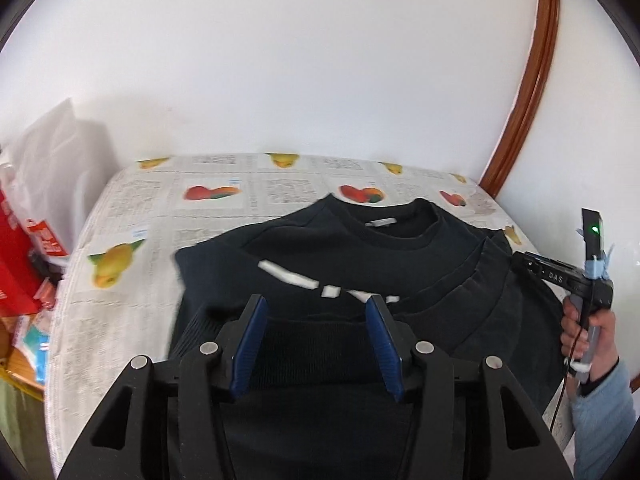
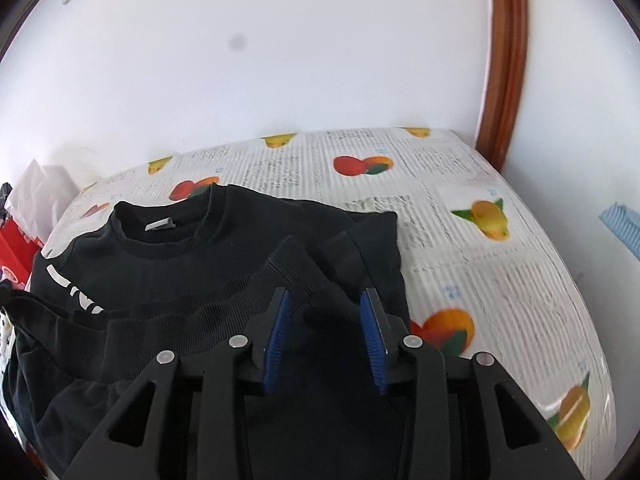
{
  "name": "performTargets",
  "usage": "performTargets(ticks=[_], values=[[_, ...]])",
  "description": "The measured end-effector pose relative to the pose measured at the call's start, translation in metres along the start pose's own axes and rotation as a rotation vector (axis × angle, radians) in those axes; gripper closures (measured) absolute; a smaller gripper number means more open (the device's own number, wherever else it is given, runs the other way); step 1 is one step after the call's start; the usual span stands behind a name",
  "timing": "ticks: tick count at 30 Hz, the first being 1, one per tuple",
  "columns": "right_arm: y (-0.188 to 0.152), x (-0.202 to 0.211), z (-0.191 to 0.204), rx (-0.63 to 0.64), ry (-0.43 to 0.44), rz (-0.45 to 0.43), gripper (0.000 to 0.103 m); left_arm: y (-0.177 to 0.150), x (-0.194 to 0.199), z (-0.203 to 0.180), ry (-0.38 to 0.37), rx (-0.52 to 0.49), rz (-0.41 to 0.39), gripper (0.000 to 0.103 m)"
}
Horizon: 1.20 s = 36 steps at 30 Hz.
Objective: Fold small clothes
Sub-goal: 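Lift the hem with both grippers and fold it toward the collar, then lower the folded hem onto the collar and open both grippers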
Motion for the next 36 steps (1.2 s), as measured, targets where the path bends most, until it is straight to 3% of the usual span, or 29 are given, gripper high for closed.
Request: performTargets(ticks=[8,17,18,19,20,23,26,30,36], values=[[0.020,-0.044,0.008,0.028,-0.016,0.113,0.064,-0.031,0.010,0.052,0.052,0.068,0.059,0.053],[0.018,-0.042,0.011,0.055,-0.037,0.109,0.072,-0.021,-0.026,0.072,0.095,-0.010,0.119,0.051],[0.017,-0.042,0.012,0.061,-0.043,0.108,0.073,-0.019,-0.032,0.073,0.081,-0.007,0.134,0.054],[0.017,-0.041,0.014,0.067,-0.052,0.107,0.074,-0.017,-0.034,0.073,0.068,0.000,0.134,0.066],[0.016,-0.040,0.015,0.075,-0.061,0.103,0.075,-0.016,-0.034,0.072,0.062,0.003,0.133,0.071],[0.014,-0.038,0.019,0.086,-0.077,0.089,0.080,-0.013,-0.026,0.067,0.093,-0.006,0.107,0.088],[0.014,-0.029,0.018,0.079,-0.058,0.055,0.086,-0.009,-0.008,0.065,0.067,0.027,0.067,0.091],[0.018,-0.002,0.008,0.048,0.030,-0.017,0.088,0.008,0.013,0.062,-0.003,0.097,0.009,0.092],[0.035,0.037,-0.009,-0.024,0.065,-0.150,0.089,0.042,0.006,0.054,0.053,0.109,-0.040,0.092]])
Point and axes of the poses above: each gripper's, at about its wrist camera, not at the fingertips, and x roughly against the way its jaws point, z to its left, y to its top, the point moved 2 cm from there along -x, roughly the way its jaws point, and after that the axes turned 15 degrees about z, right-handed, at the moved point
